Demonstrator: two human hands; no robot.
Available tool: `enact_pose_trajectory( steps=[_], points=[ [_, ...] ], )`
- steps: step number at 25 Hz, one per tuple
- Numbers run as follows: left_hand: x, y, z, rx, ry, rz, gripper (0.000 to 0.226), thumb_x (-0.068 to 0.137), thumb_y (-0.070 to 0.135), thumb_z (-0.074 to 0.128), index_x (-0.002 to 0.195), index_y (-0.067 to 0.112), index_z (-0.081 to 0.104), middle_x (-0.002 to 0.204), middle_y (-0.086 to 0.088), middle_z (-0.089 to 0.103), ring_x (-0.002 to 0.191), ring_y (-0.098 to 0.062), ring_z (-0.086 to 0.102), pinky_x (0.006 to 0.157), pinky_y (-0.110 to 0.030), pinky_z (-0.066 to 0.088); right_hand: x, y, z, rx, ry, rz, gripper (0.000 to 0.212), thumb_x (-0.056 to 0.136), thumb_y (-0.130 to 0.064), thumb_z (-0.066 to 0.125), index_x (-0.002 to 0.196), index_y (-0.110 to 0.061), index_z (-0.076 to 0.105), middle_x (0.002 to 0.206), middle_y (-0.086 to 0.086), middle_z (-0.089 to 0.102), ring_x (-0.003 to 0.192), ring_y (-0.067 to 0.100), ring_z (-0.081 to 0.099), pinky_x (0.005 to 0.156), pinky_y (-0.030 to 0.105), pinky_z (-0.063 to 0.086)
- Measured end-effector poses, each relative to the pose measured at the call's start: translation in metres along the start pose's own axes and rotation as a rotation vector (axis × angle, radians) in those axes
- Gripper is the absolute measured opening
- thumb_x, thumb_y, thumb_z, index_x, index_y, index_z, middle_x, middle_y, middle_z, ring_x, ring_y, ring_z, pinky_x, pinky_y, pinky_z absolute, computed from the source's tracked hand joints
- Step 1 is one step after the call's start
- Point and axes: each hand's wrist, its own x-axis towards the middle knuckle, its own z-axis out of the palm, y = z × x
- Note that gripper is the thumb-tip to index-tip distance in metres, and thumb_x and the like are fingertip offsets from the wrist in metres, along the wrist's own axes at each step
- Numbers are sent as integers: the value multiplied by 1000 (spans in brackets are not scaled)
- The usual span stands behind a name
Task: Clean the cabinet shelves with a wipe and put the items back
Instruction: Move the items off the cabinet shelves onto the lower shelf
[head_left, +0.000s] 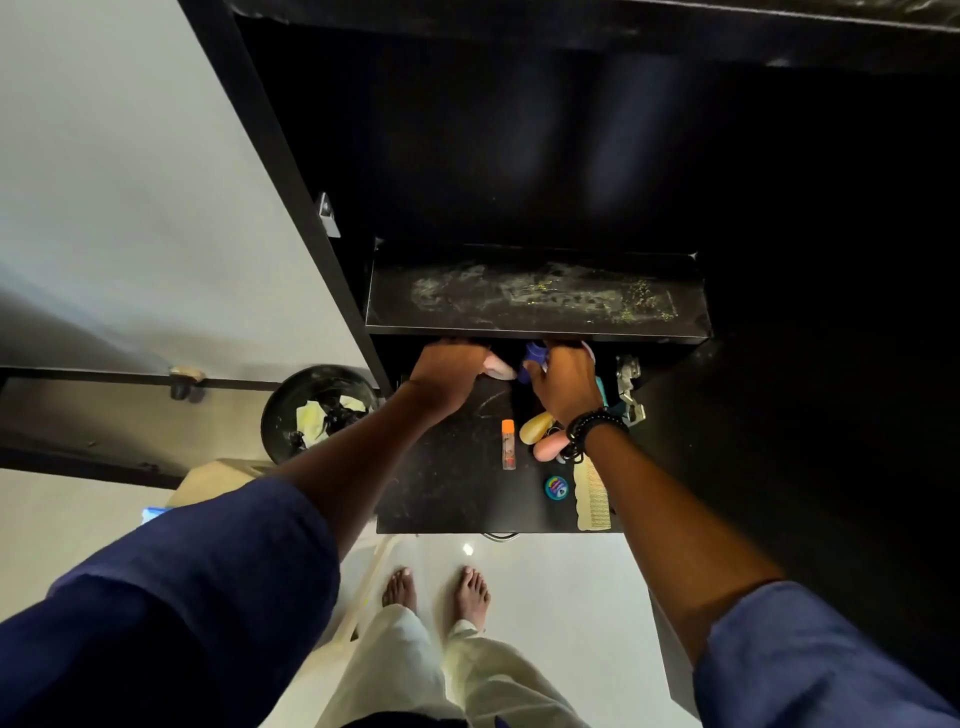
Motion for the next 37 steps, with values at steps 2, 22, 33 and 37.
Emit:
enact_pose_trajectory(
  steps=[2, 22, 33, 37],
  points=[
    [-5, -9, -2, 0, 10, -31, 37, 98, 16, 43, 127, 34, 56, 120, 3, 65, 106, -17, 61, 87, -29, 44, 0, -4, 0, 5, 40, -7, 27, 93, -24, 54, 111, -5, 61, 102, 19, 68, 100, 37, 61, 88, 37, 43],
    [-5, -26, -22, -41, -83, -362, 41, 102, 22, 36, 141, 9, 40, 149, -12, 38, 139, -27, 31, 106, -28, 27, 5, -94, 31, 145, -82, -239, 31, 98, -18, 45, 116, 0, 62, 122, 22, 61, 118, 34, 53, 98, 34, 37],
    [-35, 3, -25, 18, 59, -365, 39, 92, 3, 53, 130, 7, 48, 131, -14, 53, 119, -30, 51, 91, -35, 47, -3, -53, 33, 137, -39, -60, 27, 93, -21, 54, 110, -1, 60, 106, 22, 65, 101, 40, 58, 84, 41, 43],
    [-49, 10, -9, -106, 100, -332, 80, 80, 0, 66, 144, 3, 20, 143, -23, 29, 125, -35, 43, 93, -40, 50, 3, 0, 30, -51, 66, 84, 38, 84, -29, 64, 108, 0, 61, 106, 23, 63, 105, 42, 55, 93, 44, 42]
  ],
)
